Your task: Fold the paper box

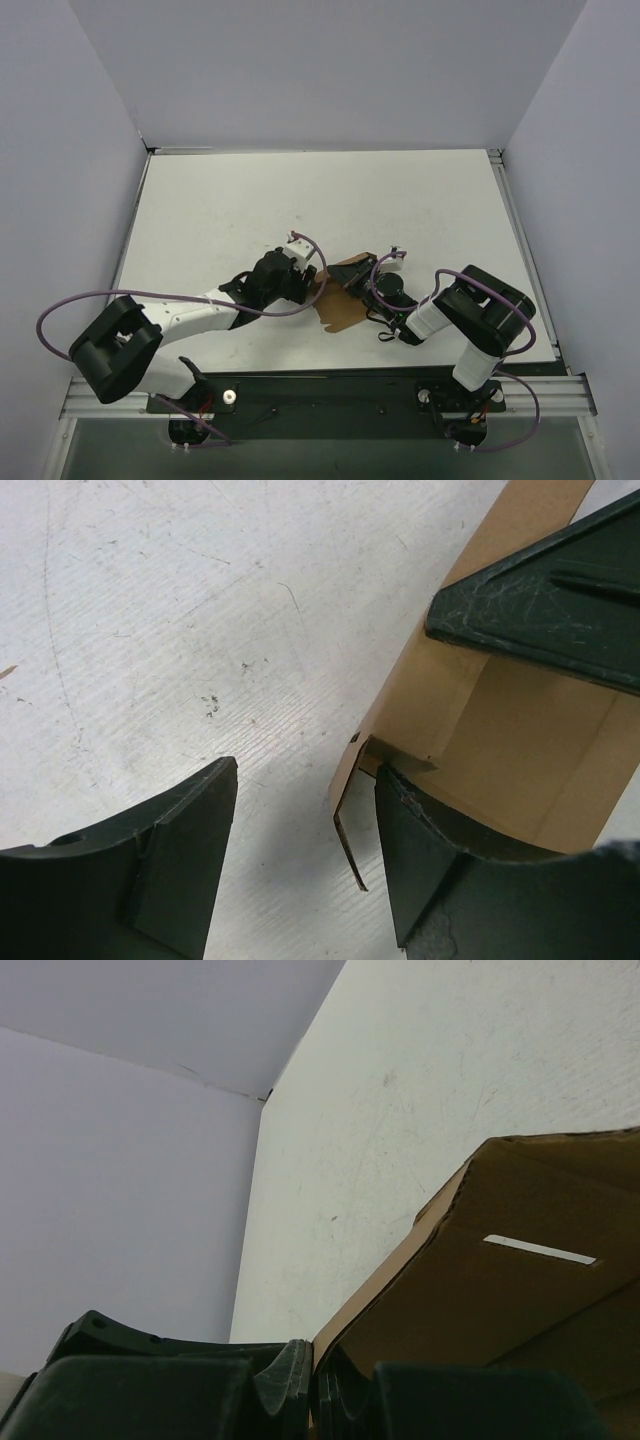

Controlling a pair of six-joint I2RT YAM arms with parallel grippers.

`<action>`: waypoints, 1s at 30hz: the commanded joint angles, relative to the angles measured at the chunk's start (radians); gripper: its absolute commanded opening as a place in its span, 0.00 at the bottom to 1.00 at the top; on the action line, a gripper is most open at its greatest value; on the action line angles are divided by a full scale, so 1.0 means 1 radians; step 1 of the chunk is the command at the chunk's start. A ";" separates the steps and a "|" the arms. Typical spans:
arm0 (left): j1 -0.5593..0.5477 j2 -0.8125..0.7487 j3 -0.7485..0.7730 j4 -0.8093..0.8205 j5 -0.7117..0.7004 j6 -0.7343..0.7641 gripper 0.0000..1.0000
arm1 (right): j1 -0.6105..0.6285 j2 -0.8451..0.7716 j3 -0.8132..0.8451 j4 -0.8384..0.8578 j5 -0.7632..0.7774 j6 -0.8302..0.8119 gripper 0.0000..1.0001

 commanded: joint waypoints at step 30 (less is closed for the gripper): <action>0.127 -0.276 -0.183 0.136 0.085 -0.153 0.79 | 0.000 0.040 -0.027 0.117 -0.007 -0.058 0.00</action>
